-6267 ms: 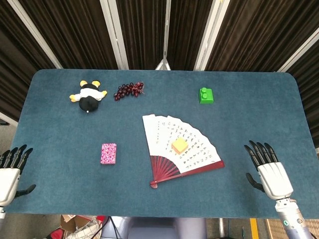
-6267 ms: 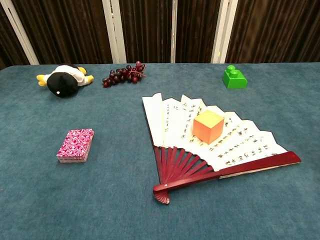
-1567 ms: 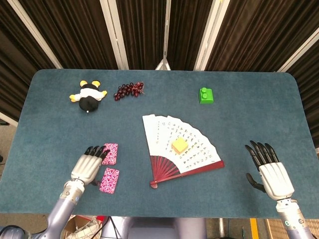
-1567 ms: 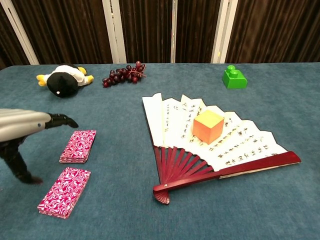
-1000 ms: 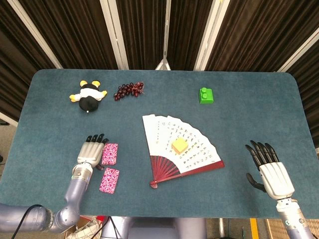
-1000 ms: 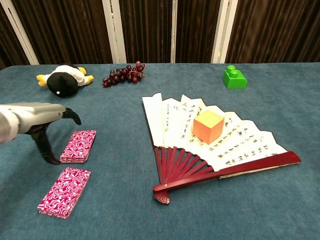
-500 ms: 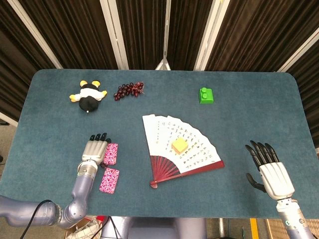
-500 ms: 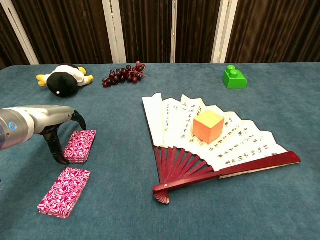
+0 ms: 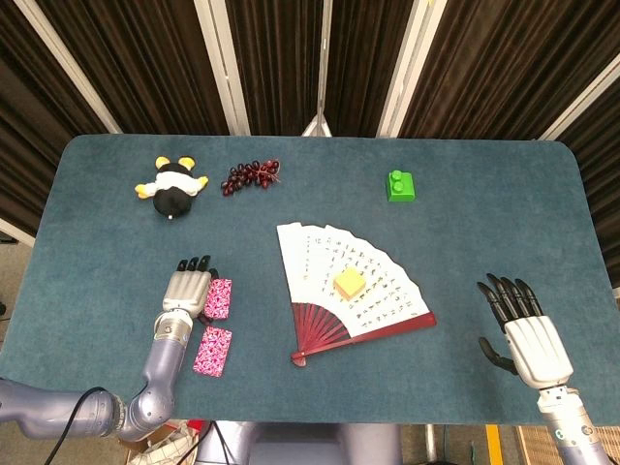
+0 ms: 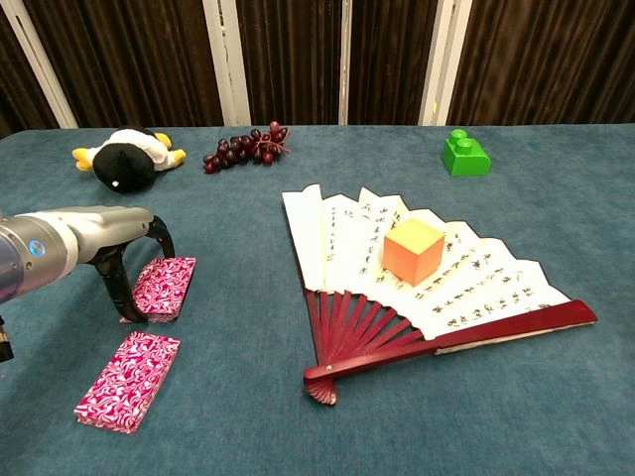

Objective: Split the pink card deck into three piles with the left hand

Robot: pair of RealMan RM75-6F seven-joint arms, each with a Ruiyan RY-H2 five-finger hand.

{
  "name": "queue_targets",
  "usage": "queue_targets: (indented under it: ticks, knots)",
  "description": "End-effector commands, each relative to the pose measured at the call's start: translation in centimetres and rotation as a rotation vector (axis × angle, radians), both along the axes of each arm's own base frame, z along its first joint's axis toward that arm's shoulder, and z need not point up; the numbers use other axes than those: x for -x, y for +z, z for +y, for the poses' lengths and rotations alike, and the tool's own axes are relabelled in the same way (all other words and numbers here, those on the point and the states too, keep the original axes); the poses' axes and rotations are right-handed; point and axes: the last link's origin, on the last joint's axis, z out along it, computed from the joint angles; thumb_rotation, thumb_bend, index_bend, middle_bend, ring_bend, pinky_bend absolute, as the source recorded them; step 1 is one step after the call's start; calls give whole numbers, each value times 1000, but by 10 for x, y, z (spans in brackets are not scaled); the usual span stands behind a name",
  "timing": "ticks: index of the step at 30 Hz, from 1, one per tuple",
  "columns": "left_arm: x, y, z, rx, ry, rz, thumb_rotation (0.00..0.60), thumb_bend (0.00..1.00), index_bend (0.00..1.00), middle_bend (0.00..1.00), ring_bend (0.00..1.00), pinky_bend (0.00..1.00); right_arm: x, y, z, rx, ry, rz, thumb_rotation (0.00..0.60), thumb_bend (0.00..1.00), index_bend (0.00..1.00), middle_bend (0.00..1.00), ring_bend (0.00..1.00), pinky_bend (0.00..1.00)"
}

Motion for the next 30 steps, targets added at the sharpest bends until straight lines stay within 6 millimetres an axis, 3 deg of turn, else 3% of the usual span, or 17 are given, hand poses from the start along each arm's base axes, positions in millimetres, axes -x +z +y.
queue_targets:
  ticks: [1,14,25,30]
  knots:
    - [-1,1,0,-6,-4,-11,600,335,430,0,0,0,0,0,0,0,-1,0,600,369,0,0,0,36]
    - [2,32,3,-65,-26,-45,600,336,442,0,0,0,0,1,1,2,0,2,600,369,0,0,0,36]
    - [52,66,5,-102,48,42,600,336,427,0,0,0,0,0,0,2,-1,7,600,368,0,0,0,36]
    - [73,69,-4,-85,85,66,600,329,341,0,0,0,0,0,0,2,-1,6,600,368,0,0,0,36]
